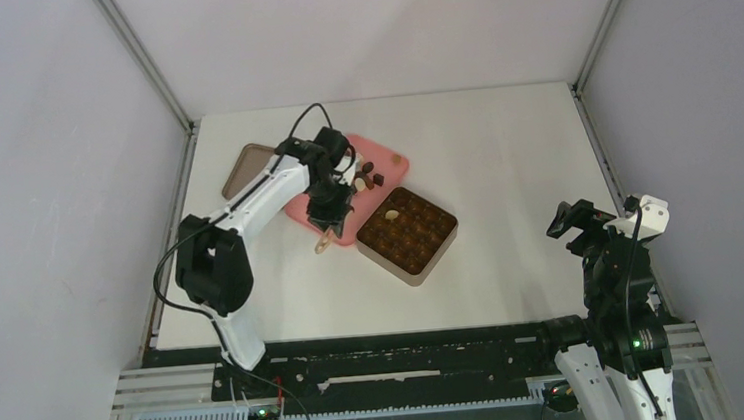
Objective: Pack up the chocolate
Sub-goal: Place the fake chocolate in the packing box.
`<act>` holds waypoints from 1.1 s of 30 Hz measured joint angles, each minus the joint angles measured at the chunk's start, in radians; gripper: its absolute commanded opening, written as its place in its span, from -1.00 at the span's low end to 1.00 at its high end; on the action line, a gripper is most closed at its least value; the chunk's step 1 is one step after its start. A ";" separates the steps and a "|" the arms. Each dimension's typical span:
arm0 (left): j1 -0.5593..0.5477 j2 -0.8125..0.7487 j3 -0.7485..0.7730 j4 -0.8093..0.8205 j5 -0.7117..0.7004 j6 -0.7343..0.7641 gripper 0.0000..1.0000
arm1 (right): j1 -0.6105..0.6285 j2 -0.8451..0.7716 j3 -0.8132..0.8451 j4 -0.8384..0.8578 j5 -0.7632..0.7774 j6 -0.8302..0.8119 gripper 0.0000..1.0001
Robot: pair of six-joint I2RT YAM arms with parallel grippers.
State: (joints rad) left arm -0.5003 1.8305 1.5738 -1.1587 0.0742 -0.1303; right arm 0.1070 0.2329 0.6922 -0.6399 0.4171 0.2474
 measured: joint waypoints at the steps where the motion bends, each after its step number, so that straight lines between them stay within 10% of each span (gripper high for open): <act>1: -0.018 -0.007 -0.005 0.000 0.003 0.000 -0.51 | 0.000 0.000 0.000 0.000 0.000 0.000 0.96; 33: -0.197 0.184 0.142 -0.012 -0.041 -0.001 -0.18 | 0.000 0.000 0.000 0.000 0.000 0.000 0.96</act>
State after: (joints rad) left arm -0.6971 2.0148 1.7161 -1.1709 0.0334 -0.1314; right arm 0.1074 0.2325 0.6922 -0.6399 0.4171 0.2474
